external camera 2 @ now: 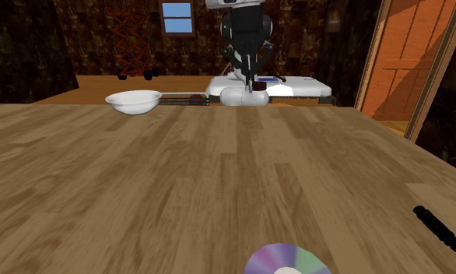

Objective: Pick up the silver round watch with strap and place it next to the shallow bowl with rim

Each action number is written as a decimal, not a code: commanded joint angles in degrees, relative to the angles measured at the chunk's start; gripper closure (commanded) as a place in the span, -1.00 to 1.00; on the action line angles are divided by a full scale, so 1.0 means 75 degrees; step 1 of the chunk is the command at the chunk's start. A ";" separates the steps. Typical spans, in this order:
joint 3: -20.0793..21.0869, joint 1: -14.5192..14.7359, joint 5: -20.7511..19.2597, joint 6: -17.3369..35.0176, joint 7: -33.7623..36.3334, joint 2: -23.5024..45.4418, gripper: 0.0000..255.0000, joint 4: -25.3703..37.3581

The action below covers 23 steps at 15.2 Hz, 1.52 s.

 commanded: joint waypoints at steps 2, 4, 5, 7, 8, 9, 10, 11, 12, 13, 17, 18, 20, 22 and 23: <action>-0.0238 -0.0196 0.0069 -0.0001 -0.0443 -0.0780 1.00 -0.0819; -0.0419 -0.0313 0.0074 -0.0005 -0.0749 -0.1260 1.00 -0.1327; -0.0512 -0.0369 0.0067 -0.0016 -0.0902 -0.1489 1.00 -0.1560; -0.0708 -0.0471 0.0029 -0.0055 -0.1207 -0.1926 1.00 -0.1989; -0.0808 -0.0521 0.0000 -0.0082 -0.1359 -0.2134 1.00 -0.2187; -0.0910 -0.0571 -0.0035 -0.0113 -0.1511 -0.2336 1.00 -0.2373; -0.1015 -0.0619 -0.0077 -0.0147 -0.1663 -0.2531 1.00 -0.2548; -0.1121 -0.0666 -0.0125 -0.0185 -0.1816 -0.2720 1.00 -0.2713; -0.1231 -0.0712 -0.0179 -0.0227 -0.1968 -0.2903 1.00 -0.2869; -0.1341 -0.0759 -0.0239 -0.0271 -0.2121 -0.3079 1.00 -0.3014; -0.1798 -0.0947 -0.0533 -0.0468 -0.2742 -0.3724 1.00 -0.3502; -0.1917 -0.0995 -0.0619 -0.0521 -0.2900 -0.3869 1.00 -0.3602; -0.2161 -0.1088 -0.0806 -0.0630 -0.3218 -0.4141 1.00 -0.3774; -0.2411 -0.1183 -0.1010 -0.0741 -0.3543 -0.4387 1.00 -0.3912; -0.2539 -0.1229 -0.1117 -0.0796 -0.3708 -0.4499 1.00 -0.3968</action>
